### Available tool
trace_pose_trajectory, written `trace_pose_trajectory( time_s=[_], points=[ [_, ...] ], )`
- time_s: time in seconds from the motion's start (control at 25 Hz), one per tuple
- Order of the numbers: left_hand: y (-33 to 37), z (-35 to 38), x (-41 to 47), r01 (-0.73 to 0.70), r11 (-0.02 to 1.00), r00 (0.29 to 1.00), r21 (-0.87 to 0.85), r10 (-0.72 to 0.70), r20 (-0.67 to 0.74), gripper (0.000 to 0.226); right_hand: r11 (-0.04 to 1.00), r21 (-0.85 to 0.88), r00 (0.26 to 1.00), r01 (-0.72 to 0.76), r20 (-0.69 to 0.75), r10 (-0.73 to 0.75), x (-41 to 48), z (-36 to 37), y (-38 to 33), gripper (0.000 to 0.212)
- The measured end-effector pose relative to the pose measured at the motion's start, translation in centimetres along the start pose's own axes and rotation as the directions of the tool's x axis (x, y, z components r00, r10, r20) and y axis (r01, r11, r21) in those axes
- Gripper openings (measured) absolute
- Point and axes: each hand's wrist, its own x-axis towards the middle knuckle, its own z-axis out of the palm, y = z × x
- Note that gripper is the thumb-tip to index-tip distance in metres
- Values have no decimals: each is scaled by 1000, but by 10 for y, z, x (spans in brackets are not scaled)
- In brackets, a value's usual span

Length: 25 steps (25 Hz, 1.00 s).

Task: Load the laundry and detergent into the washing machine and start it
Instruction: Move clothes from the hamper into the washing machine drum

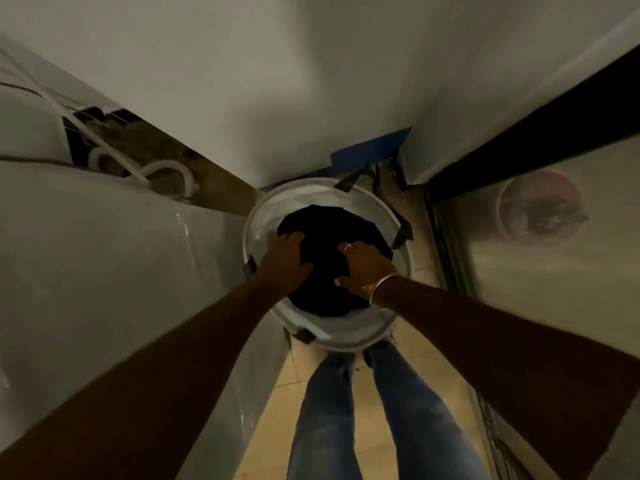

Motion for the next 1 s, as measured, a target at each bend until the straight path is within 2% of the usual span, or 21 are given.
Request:
trace_pose_trajectory(
  time_s=[0.08, 0.16, 0.24, 0.32, 0.4, 0.48, 0.52, 0.6, 0.68, 0.76, 0.88, 1.0],
  points=[
    [-21, 36, 31, 48, 998, 994, 42, -51, 94, 83, 992, -120, 1000, -28, 4, 29, 35, 19, 14, 93],
    [-45, 73, 61, 133, 990, 976, 50, -139, 168, 115, 970, -229, 996, -85, -50, 75, 71, 37, 25, 109],
    [-67, 105, 89, 181, 979, 959, 89, -196, 204, 140, 947, -306, 995, -94, -61, 79, 101, 55, 33, 123],
    [-86, 135, 117, 150, 969, 963, 195, -187, 192, 158, 938, -333, 995, -97, -31, 92, 128, 75, 43, 124],
    [-99, 161, 138, 153, 965, 967, 214, -191, 171, 163, 953, -280, 991, -115, 30, 129, 150, 90, 56, 116],
    [-102, 178, 145, 165, 967, 977, 193, -187, 102, 154, 972, -213, 994, -97, 33, 106, 160, 97, 69, 102],
    [-101, 181, 145, 153, 971, 985, 186, -164, 45, 143, 977, -200, 997, -74, -2, 75, 162, 98, 74, 93],
    [-104, 185, 147, 100, 989, 995, 109, -98, -22, 108, 983, -183, 998, -31, -60, 21, 163, 99, 77, 72],
    [-102, 175, 141, 39, 996, 999, 81, -39, -5, 66, 986, -166, 996, -16, -91, 1, 157, 94, 72, 50],
    [-96, 154, 129, -1, 995, 1000, 99, 0, 6, 40, 981, -190, 994, -38, -105, 18, 144, 82, 61, 33],
    [-75, 111, 102, -32, 993, 999, 109, 29, 24, 24, 985, -156, 992, -72, -113, 55, 113, 57, 41, 20],
    [-51, 65, 68, -91, 981, 996, 169, 86, 35, 25, 987, -133, 985, -86, -158, 64, 76, 24, 16, 15]
  ],
)
